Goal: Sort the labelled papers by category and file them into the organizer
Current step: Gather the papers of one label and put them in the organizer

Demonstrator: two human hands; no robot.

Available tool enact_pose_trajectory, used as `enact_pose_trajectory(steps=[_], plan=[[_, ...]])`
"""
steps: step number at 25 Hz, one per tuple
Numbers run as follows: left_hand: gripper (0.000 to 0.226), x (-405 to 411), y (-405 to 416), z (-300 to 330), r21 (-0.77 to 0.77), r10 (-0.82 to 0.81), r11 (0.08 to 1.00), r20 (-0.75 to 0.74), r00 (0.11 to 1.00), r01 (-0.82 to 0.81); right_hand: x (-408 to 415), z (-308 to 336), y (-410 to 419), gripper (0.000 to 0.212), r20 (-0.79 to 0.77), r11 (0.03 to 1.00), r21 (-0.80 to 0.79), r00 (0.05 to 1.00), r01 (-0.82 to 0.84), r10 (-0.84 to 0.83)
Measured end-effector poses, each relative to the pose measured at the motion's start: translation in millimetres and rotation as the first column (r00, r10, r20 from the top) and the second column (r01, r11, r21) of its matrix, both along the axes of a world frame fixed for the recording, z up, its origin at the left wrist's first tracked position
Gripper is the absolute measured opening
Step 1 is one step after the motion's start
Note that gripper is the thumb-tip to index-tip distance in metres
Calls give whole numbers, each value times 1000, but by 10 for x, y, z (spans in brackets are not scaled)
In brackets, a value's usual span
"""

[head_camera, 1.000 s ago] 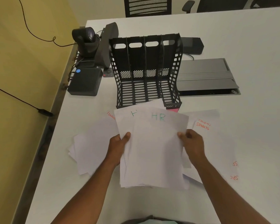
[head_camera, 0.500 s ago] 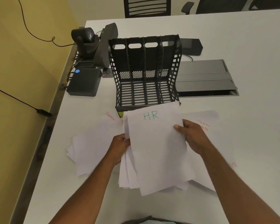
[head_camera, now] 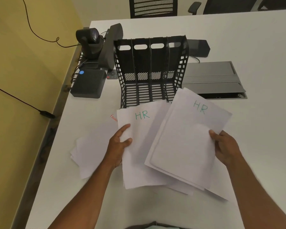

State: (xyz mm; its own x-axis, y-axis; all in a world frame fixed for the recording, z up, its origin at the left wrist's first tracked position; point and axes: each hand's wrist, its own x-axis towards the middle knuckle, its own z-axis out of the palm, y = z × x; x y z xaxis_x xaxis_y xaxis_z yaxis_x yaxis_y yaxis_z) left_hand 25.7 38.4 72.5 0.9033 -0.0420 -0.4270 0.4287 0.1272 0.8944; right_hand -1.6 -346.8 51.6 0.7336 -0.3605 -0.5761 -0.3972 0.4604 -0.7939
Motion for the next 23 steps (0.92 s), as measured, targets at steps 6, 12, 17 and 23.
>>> enact_pose_trajectory(steps=[6, 12, 17, 23], plan=[[89, -38, -188, 19, 221, -104, 972, 122, 987, 75, 50, 28, 727, 34, -20, 960, 142, 969, -243, 248], [27, -50, -218, 60, 98, 11, 995, 11, 1000, -12, 44, -120, 897, 42, -33, 958, 175, 971, -227, 236], [15, 1, -208, 42, 160, 43, 986, -25, 999, -38, 10, -109, 891, 36, -43, 972, 125, 977, -200, 207], [22, 92, -171, 17, 196, 79, 978, -19, 997, -74, -88, -99, 802, 32, -66, 963, -93, 966, -254, 249]])
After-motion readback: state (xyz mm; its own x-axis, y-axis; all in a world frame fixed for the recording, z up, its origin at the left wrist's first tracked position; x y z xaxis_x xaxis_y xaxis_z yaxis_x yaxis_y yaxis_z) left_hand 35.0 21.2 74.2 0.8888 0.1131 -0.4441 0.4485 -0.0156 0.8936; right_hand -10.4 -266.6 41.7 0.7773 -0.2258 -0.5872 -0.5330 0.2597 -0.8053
